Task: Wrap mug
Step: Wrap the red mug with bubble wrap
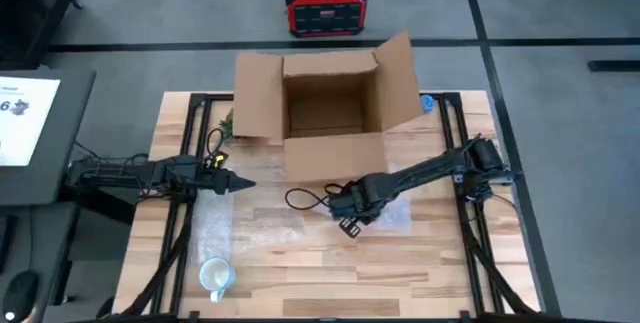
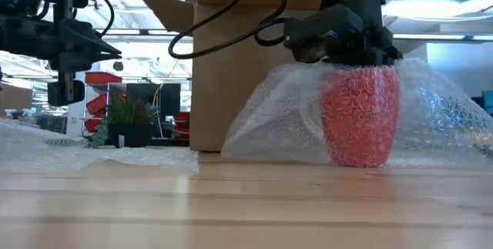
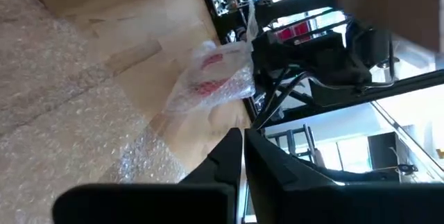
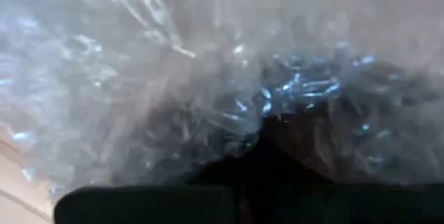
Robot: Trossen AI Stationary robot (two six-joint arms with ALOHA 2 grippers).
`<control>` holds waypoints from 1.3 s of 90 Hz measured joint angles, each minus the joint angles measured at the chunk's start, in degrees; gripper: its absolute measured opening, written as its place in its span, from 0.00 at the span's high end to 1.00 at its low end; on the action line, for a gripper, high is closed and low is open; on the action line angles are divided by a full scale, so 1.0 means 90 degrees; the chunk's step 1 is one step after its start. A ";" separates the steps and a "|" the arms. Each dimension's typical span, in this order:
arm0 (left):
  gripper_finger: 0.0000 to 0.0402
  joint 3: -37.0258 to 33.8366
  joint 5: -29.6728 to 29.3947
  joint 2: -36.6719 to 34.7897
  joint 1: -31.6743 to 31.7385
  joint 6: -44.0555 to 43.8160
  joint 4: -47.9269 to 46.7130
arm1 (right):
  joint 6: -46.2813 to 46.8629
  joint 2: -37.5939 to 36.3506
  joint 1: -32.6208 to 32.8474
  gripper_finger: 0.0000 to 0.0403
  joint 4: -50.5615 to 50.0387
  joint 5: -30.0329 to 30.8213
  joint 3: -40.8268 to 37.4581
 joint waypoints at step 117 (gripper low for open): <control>1.00 0.0000 0.0002 0.0000 -0.0002 0.0024 -0.0002 | -0.0841 -0.0255 0.0174 1.00 0.1182 -0.0801 -0.0252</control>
